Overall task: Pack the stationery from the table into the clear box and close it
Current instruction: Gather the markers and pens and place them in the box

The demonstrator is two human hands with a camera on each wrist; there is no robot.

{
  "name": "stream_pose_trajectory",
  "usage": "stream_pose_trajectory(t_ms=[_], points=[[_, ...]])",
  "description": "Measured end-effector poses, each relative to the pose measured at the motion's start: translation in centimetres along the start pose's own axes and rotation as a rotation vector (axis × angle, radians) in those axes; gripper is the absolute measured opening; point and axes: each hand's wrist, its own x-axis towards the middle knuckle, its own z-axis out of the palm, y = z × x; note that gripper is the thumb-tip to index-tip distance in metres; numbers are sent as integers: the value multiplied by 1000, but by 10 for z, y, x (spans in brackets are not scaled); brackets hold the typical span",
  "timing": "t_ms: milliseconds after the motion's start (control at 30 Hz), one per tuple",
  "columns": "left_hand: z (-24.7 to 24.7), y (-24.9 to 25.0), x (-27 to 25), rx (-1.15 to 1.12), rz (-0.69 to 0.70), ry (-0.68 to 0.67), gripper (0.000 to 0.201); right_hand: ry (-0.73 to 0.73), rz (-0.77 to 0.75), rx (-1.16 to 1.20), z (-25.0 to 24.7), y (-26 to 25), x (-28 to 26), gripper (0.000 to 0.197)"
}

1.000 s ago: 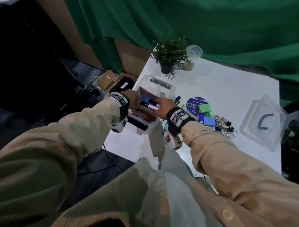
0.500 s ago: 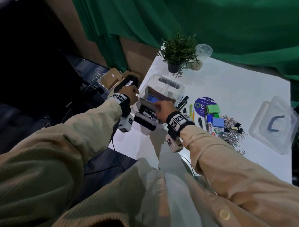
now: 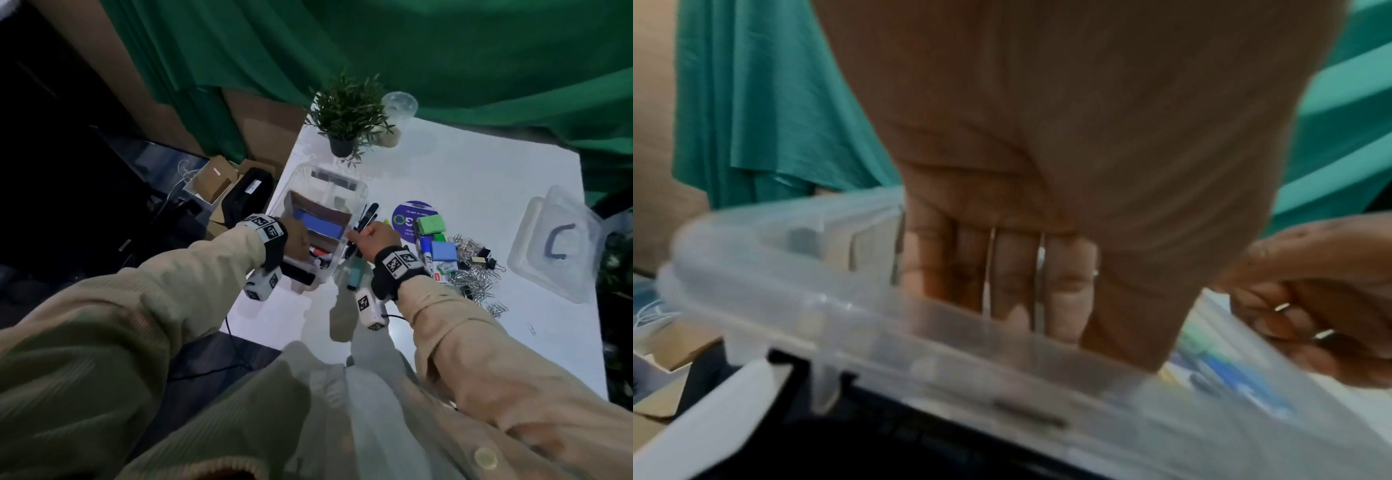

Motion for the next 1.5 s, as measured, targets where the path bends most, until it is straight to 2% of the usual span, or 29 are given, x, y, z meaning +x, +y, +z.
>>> stream_pose_trajectory(t_ms=[100,133,200,267,300,467,600,833,967,1100,1200,1300,1367,1400,1500], points=[[-3,11,3,241,23,-182,67,-24,15,11,-1,5,4,36],[-4,15,5,296,31,-220,73,-26,18,19,-1,7,5,37],[-7,24,6,266,4,-205,55,-28,25,29,-3,9,6,38],[-9,32,9,167,2,-120,29,-31,35,42,-4,11,7,40],[-11,35,8,144,8,-85,26,-32,37,45,-4,12,7,40],[-14,46,10,138,40,-66,23,-38,37,41,-4,12,7,44],[-9,52,9,255,108,-42,25,-38,39,46,-5,11,6,43],[-3,44,4,279,139,-159,34,-55,50,47,-10,8,5,45],[-2,36,10,160,128,-130,26,-68,50,38,-8,9,3,45],[-12,34,4,72,88,-57,24,-16,83,92,-14,22,-1,40],[-37,55,-13,84,66,164,27,11,186,72,-18,49,1,33],[-43,99,-16,-244,135,328,25,55,263,-69,-21,81,3,22],[-29,129,-6,-494,159,337,18,91,315,-102,-24,98,1,18],[-18,142,4,-514,138,295,16,116,329,-107,-26,106,0,18],[13,160,36,-310,51,152,23,176,358,-104,-33,123,1,18]])
